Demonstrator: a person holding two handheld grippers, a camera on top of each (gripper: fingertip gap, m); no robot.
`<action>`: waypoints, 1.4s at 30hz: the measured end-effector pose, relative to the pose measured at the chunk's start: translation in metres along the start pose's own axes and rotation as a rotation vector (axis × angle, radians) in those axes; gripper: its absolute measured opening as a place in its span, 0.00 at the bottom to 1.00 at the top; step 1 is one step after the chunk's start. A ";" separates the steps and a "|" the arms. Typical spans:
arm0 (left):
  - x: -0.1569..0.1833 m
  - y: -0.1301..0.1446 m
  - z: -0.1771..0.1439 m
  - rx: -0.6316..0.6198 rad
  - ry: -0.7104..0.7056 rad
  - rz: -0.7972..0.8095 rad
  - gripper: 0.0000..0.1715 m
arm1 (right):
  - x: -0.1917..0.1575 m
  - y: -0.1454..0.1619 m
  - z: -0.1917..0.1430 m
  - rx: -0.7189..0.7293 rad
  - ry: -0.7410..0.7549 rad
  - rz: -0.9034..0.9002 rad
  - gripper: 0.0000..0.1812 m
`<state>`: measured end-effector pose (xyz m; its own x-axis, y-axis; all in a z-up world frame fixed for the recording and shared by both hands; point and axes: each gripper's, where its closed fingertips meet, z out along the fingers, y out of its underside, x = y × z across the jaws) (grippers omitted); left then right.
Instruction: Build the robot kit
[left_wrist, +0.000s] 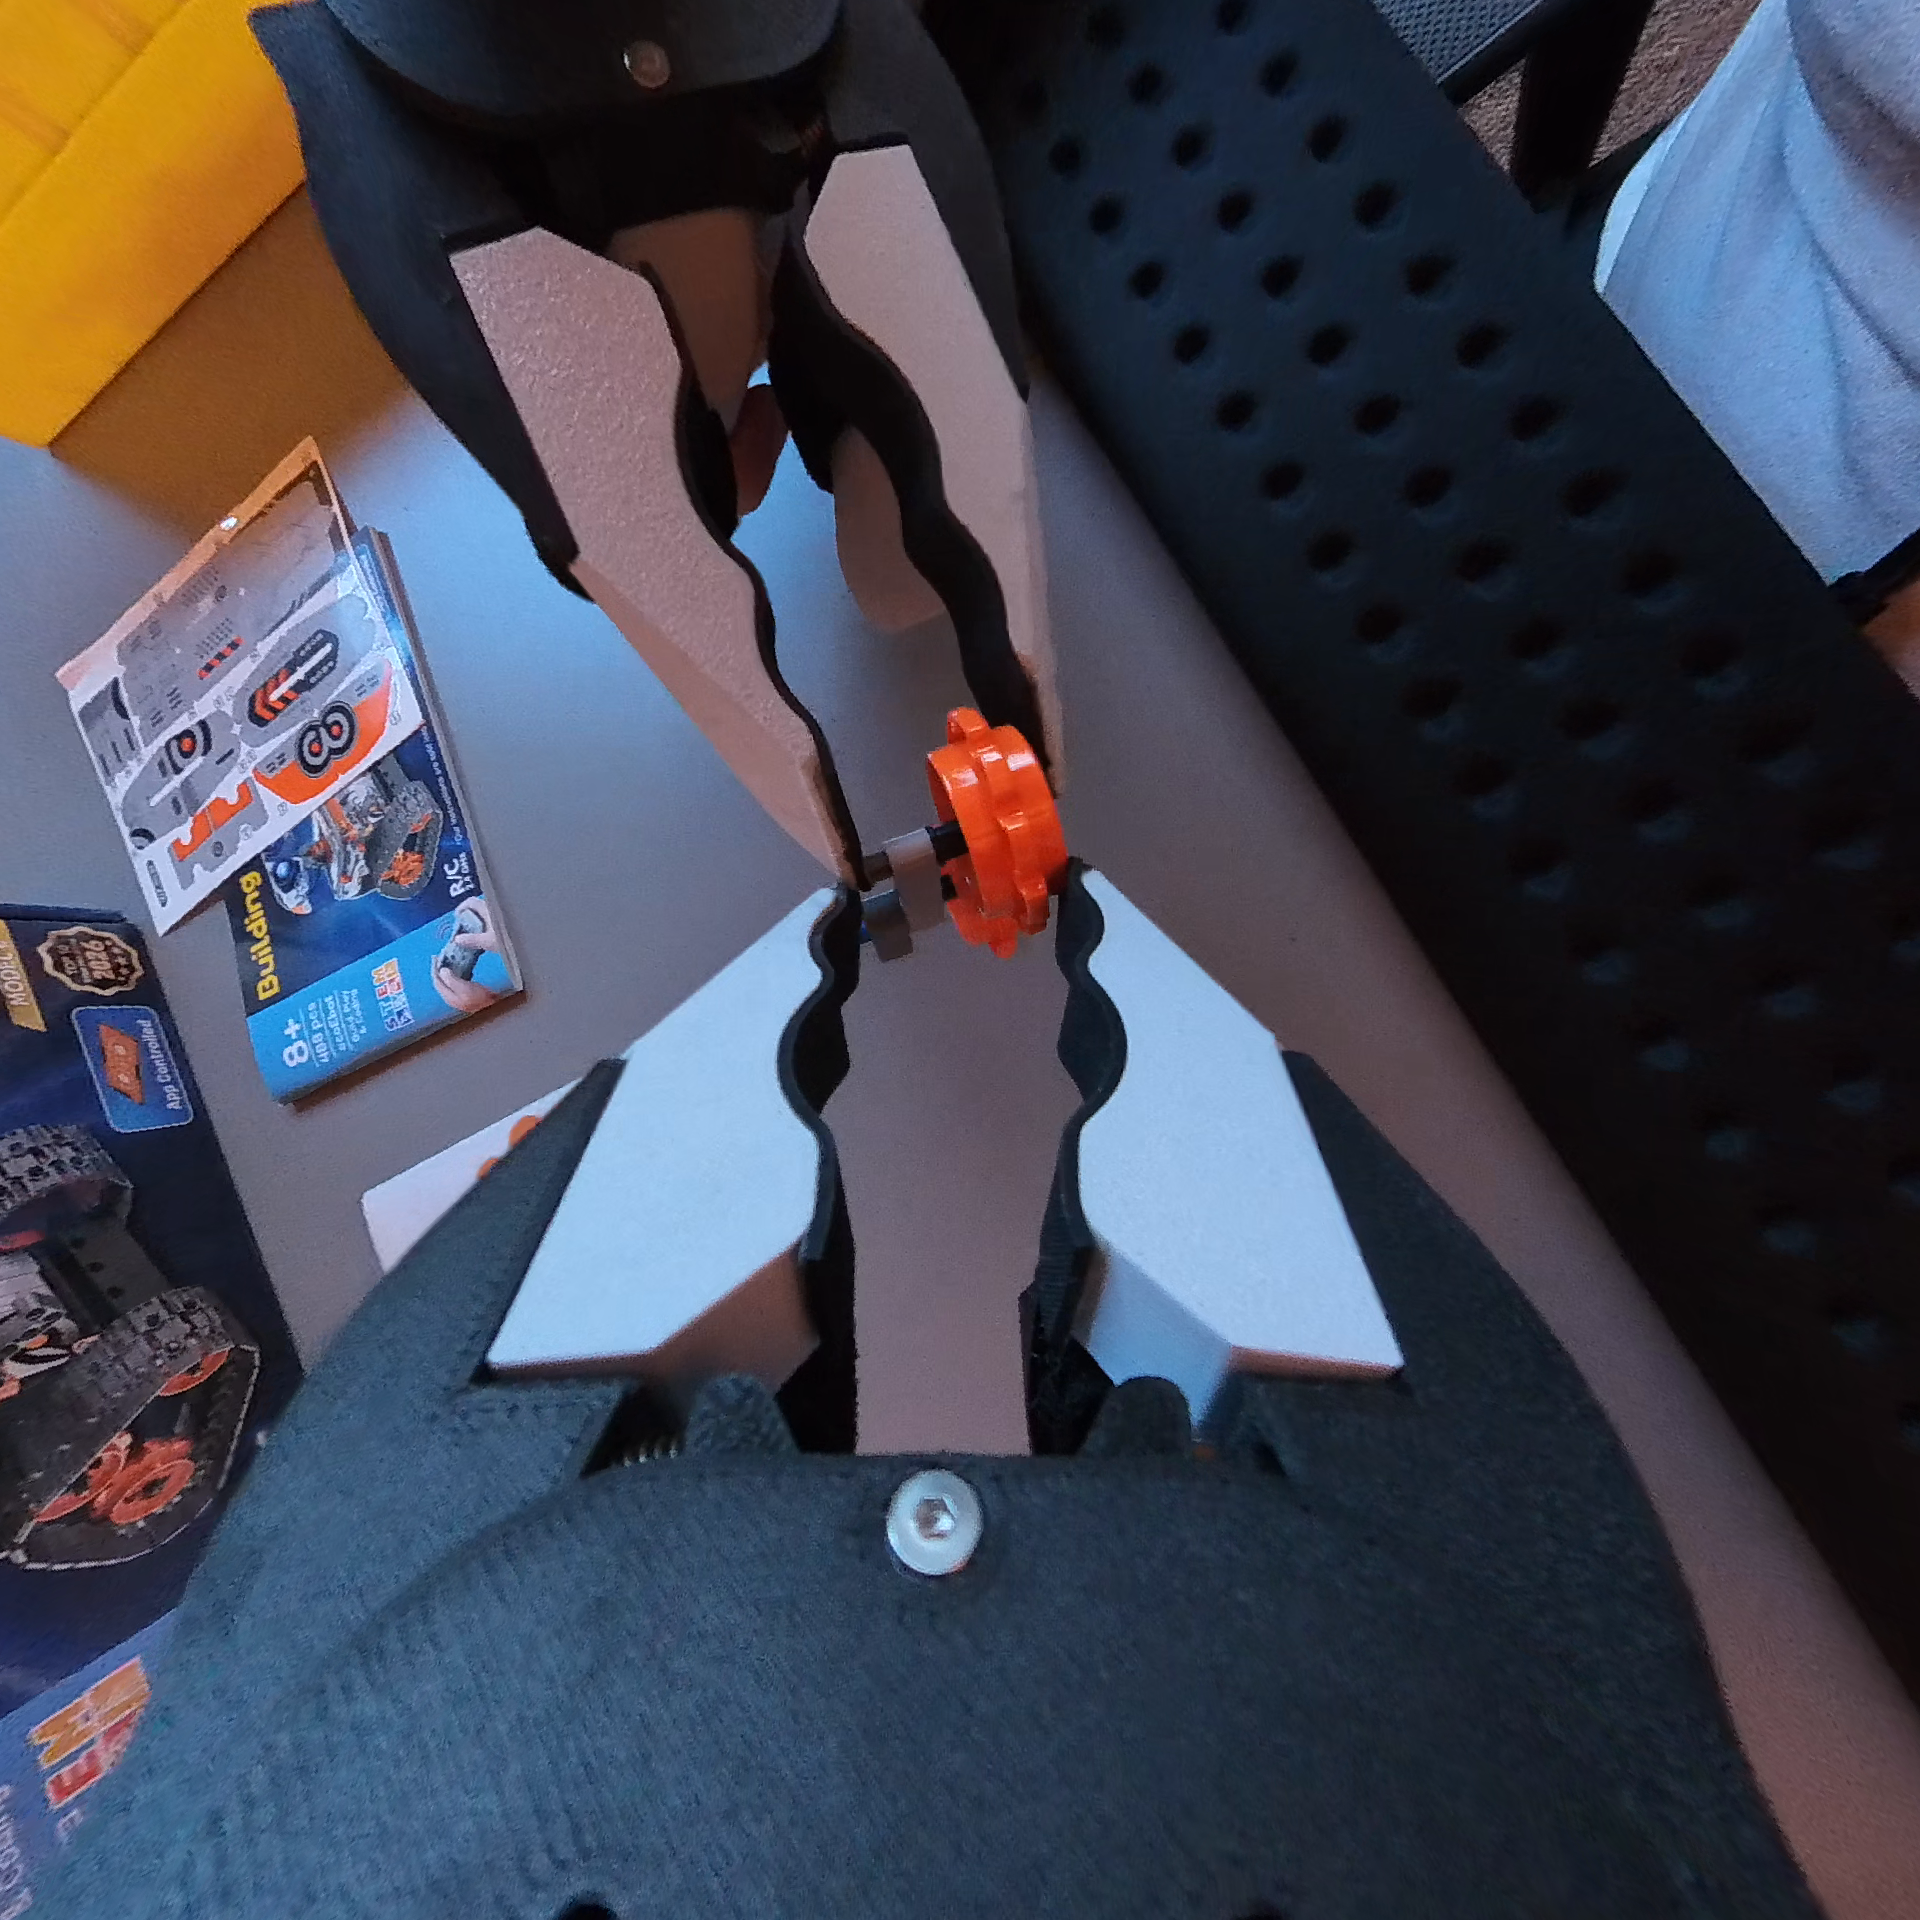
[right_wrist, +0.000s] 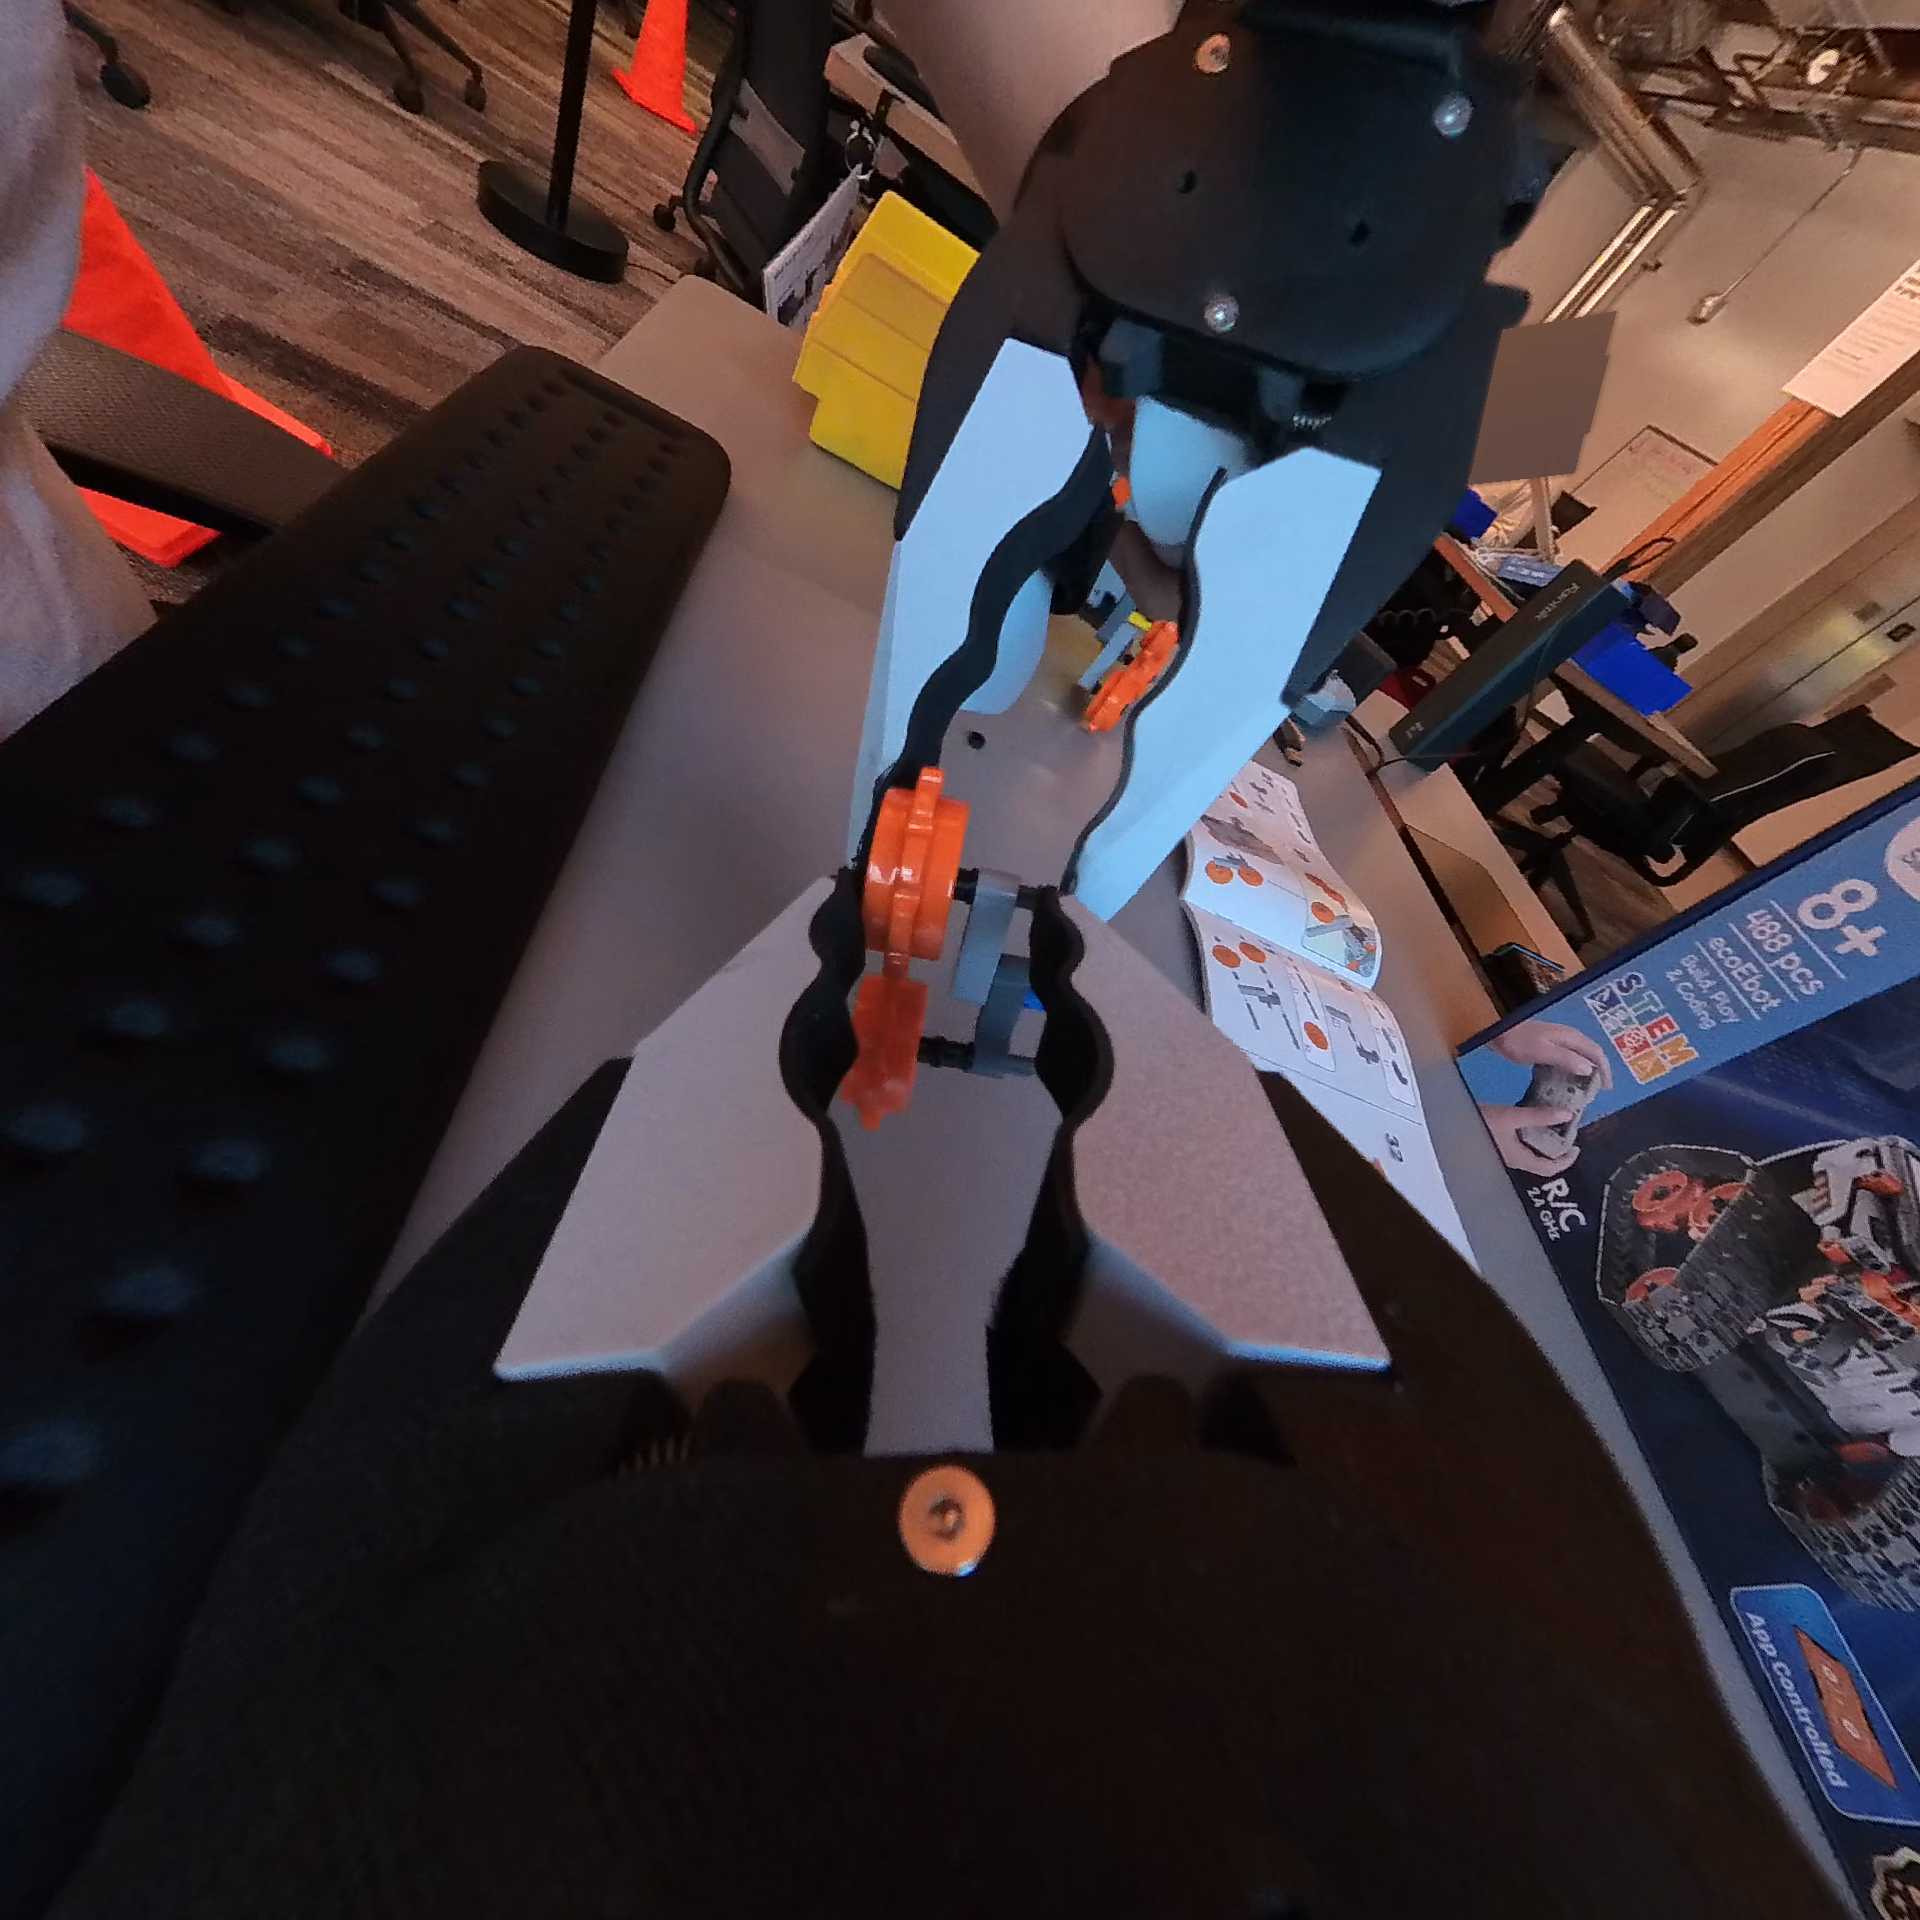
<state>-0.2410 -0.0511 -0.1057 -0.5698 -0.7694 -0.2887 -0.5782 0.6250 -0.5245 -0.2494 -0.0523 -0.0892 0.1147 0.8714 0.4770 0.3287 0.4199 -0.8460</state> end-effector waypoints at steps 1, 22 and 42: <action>0.000 0.000 0.000 -0.005 -0.004 0.000 0.22 | 0.000 0.000 0.000 -0.001 0.006 -0.003 0.17; -0.033 -0.019 -0.016 0.177 -0.243 -0.189 0.22 | 0.030 -0.007 -0.014 0.164 0.055 0.188 0.18; -0.041 -0.017 -0.019 0.140 -0.379 -0.128 0.08 | 0.043 -0.003 -0.017 0.140 0.116 0.229 0.19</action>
<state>-0.2196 -0.0277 -0.0699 -0.2286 -0.8500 -0.4746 -0.5306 0.5176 -0.6713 -0.2297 -0.0200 -0.0622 0.2799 0.9162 0.2867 0.1499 0.2533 -0.9557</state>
